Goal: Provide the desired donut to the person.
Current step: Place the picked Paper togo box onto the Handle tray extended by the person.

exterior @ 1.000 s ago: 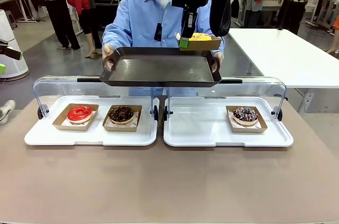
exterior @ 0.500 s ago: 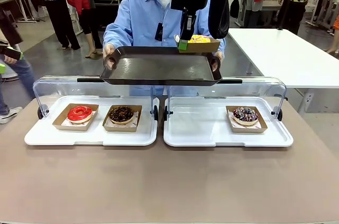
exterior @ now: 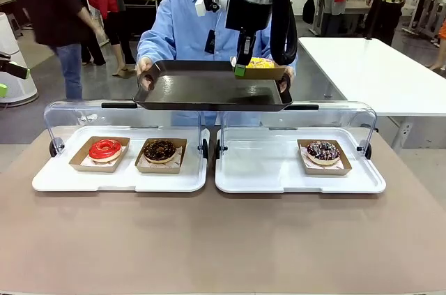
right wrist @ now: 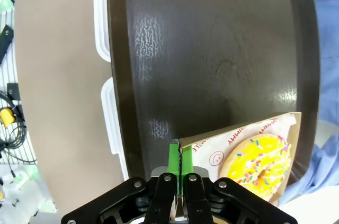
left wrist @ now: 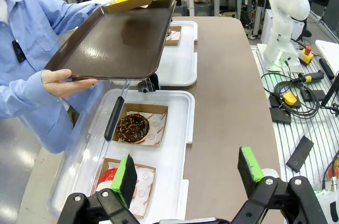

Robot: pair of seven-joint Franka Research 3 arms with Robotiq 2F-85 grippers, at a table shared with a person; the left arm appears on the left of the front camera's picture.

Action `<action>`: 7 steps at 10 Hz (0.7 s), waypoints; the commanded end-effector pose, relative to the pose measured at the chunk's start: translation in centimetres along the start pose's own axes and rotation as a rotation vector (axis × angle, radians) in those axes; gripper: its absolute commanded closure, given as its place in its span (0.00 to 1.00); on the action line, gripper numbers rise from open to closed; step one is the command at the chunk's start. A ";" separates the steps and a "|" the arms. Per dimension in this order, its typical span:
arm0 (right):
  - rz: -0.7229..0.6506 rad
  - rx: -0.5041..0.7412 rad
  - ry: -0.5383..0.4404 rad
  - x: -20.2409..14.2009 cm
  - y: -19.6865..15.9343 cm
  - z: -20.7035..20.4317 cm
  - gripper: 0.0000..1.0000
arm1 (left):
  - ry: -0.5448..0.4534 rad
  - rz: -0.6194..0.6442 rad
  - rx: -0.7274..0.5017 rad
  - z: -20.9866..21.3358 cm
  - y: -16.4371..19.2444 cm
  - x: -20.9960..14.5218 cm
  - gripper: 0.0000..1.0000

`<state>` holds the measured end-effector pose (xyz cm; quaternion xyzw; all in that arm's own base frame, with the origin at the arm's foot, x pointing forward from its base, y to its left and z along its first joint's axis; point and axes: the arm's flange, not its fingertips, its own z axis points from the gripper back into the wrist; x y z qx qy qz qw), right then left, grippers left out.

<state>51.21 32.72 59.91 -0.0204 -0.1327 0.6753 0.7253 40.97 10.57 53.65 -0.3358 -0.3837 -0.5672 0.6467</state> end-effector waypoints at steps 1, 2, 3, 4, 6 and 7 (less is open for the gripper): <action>0.011 -0.015 -0.013 -0.2 -0.3 -0.9 0.98 | -0.003 -0.003 -0.002 0.2 -0.1 0.1 0.00; -0.002 -0.001 -0.015 -0.5 -0.7 -1.5 0.98 | -0.003 -0.003 -0.002 0.2 -0.1 0.1 0.00; -0.010 0.007 -0.016 -0.8 -1.0 -2.1 0.98 | -0.003 -0.003 -0.002 0.2 -0.1 0.1 0.00; -0.018 0.014 -0.013 -1.0 -1.2 -2.7 0.98 | -0.003 -0.003 -0.002 0.2 -0.1 0.1 0.00; -0.036 0.033 -0.019 -1.6 -1.8 -3.5 0.98 | -0.003 -0.003 -0.002 0.2 -0.1 0.1 0.00; -0.036 0.040 -0.019 -1.7 -1.7 -3.8 0.98 | -0.003 -0.003 -0.002 0.2 -0.1 0.1 0.00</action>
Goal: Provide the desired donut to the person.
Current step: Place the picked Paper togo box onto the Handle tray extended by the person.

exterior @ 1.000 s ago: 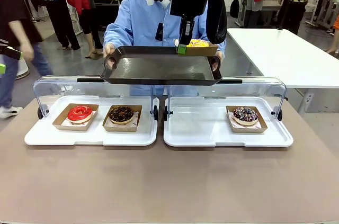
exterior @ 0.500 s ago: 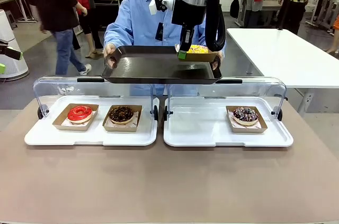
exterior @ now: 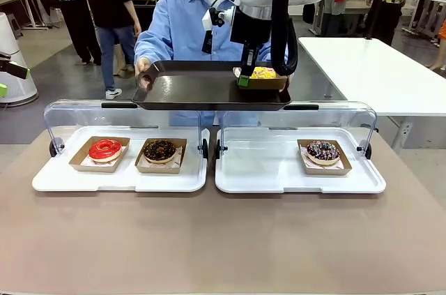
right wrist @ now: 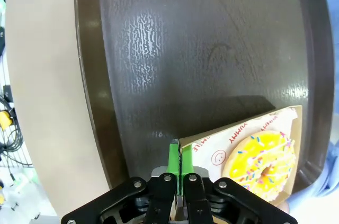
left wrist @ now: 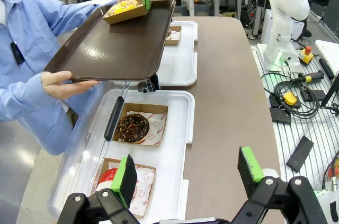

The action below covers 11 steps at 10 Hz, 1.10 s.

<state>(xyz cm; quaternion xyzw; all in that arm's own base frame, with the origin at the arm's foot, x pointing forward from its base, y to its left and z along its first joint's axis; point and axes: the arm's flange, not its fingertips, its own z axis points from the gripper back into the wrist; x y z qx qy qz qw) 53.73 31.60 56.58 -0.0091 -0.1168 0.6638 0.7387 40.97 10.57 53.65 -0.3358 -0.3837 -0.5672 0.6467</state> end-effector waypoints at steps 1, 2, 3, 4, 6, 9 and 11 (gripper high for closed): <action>0.000 0.004 -0.033 -0.2 0.0 -0.2 0.98 | -0.003 -0.003 -0.002 0.2 -0.1 0.1 0.00; -0.001 0.004 -0.034 -0.2 0.0 -0.2 0.98 | -0.003 -0.003 -0.002 0.2 -0.1 0.1 0.00; 0.002 0.007 -0.033 -0.2 0.0 -0.3 0.98 | -0.003 -0.003 -0.002 0.2 -0.1 0.1 0.00; 0.004 0.011 -0.031 -0.2 0.0 -0.4 0.98 | -0.003 -0.003 -0.002 0.2 -0.1 0.1 0.00; 0.016 0.015 -0.035 -0.1 0.1 -0.4 0.40 | -0.003 -0.003 -0.002 0.2 -0.1 0.1 0.00; 0.021 0.019 -0.030 -0.1 0.1 -0.4 0.00 | -0.003 -0.003 -0.002 0.2 -0.1 0.1 0.00; 0.024 0.028 -0.029 -0.2 0.2 -0.5 0.05 | -0.003 -0.003 -0.002 0.2 -0.1 0.1 0.00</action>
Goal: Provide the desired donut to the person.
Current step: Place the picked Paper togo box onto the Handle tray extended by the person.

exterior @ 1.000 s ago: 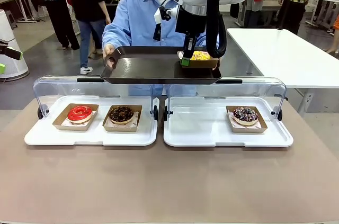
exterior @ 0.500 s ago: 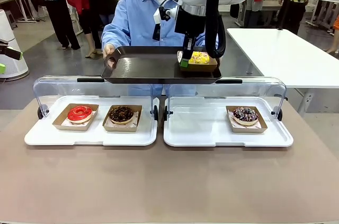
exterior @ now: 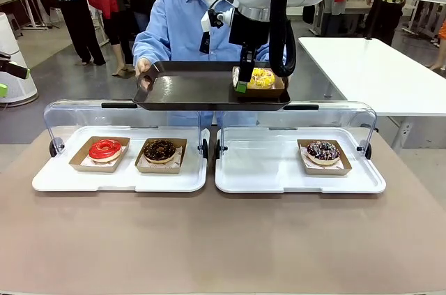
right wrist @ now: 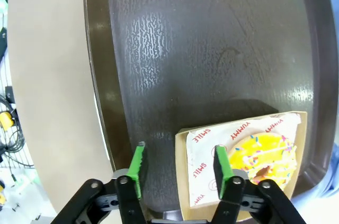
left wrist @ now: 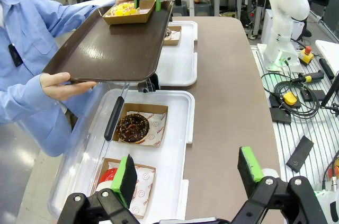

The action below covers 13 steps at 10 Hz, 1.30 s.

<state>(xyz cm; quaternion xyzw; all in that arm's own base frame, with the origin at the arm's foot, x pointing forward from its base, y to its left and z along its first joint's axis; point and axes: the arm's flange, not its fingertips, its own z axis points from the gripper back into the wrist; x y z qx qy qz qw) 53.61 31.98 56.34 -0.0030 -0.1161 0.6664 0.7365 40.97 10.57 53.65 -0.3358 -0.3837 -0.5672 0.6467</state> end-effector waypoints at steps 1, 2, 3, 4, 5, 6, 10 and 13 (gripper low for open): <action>0.020 0.018 -0.022 -0.6 0.0 -0.3 0.00 | -0.003 -0.003 -0.002 0.2 -0.1 0.1 0.00; 0.024 0.019 -0.020 -0.6 0.0 -0.2 0.00 | -0.003 -0.003 -0.002 0.2 -0.1 0.1 0.00; 0.031 0.022 -0.018 -0.6 0.1 -0.1 0.00 | -0.003 -0.003 -0.002 0.2 -0.1 0.1 0.00; 0.034 0.024 -0.019 -0.7 0.2 -0.1 0.00 | -0.003 -0.003 -0.002 0.2 -0.1 0.1 0.00; 0.036 0.028 -0.019 -0.7 0.2 -0.1 0.00 | -0.003 -0.003 -0.002 0.2 -0.1 0.1 0.00; 0.031 0.054 -0.004 -0.7 0.6 0.0 0.00 | -0.003 -0.003 -0.002 0.2 -0.1 0.1 0.00; 0.081 0.078 0.052 -3.3 5.9 3.3 0.00 | -0.003 -0.003 -0.002 0.2 -0.1 0.1 0.00; 0.063 0.045 0.050 -8.5 9.0 4.3 0.00 | -0.003 -0.003 -0.002 0.2 -0.1 0.1 0.00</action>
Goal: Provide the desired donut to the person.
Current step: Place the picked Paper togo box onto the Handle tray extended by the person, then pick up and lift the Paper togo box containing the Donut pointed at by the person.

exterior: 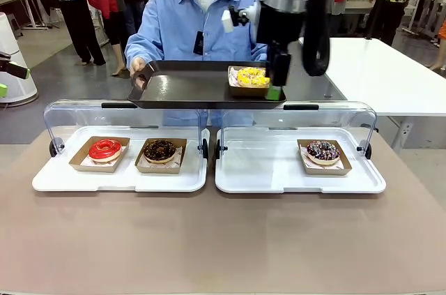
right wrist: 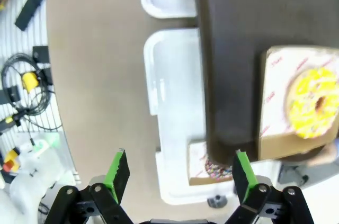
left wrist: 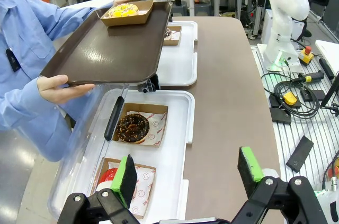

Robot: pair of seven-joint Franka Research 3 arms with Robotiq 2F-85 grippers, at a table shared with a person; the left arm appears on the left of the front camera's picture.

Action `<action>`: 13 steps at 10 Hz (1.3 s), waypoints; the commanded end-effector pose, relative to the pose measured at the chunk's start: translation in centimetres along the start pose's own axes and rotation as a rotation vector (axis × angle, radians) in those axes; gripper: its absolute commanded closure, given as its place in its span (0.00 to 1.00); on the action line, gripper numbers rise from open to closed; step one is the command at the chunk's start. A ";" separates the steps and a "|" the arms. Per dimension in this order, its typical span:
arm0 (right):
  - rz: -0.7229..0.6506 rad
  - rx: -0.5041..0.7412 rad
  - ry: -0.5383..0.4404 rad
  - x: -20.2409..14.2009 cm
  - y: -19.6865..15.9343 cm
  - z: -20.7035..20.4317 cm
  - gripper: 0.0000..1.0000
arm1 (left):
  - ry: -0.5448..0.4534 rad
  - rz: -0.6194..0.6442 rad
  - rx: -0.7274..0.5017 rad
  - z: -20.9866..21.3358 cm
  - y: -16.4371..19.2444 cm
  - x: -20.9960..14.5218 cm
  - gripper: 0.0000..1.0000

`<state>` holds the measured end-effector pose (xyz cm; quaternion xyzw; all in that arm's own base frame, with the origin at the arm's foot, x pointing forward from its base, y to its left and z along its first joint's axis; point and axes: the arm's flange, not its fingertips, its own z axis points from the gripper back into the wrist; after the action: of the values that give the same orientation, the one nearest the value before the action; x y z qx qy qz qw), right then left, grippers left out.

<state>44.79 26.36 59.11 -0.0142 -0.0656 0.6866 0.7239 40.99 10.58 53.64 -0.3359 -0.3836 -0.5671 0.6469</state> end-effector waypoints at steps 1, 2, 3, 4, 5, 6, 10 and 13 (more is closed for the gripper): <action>0.021 -0.018 -0.053 -4.5 2.3 -1.1 0.00 | -0.003 -0.003 -0.002 0.2 -0.1 0.1 0.00; 0.016 -0.020 -0.067 -5.9 2.8 -1.3 0.00 | -0.003 -0.003 -0.002 0.2 -0.1 0.1 0.00; 0.004 -0.020 -0.070 -7.0 3.2 -1.6 0.00 | -0.003 -0.003 -0.002 0.2 -0.1 0.1 0.00; -0.016 -0.024 -0.066 -7.9 3.3 -1.8 0.00 | -0.003 -0.003 -0.002 0.2 -0.1 0.1 0.00; -0.026 -0.025 -0.065 -8.2 3.2 -1.9 0.00 | -0.003 -0.003 -0.002 0.2 -0.1 0.1 0.00; -0.024 -0.035 -0.007 -7.7 2.2 -2.1 0.00 | -0.003 -0.003 -0.002 0.2 -0.1 0.1 0.00; -0.033 -0.014 -0.037 -8.2 2.7 -1.3 0.00 | -0.003 -0.003 -0.002 0.2 -0.1 0.1 0.00; -0.033 -0.014 -0.037 -8.2 2.7 -1.3 0.00 | -0.003 -0.003 -0.002 0.2 -0.1 0.1 0.00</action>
<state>41.93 18.43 56.79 -0.0102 -0.0834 0.6754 0.7327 40.99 10.59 53.65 -0.3358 -0.3836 -0.5671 0.6469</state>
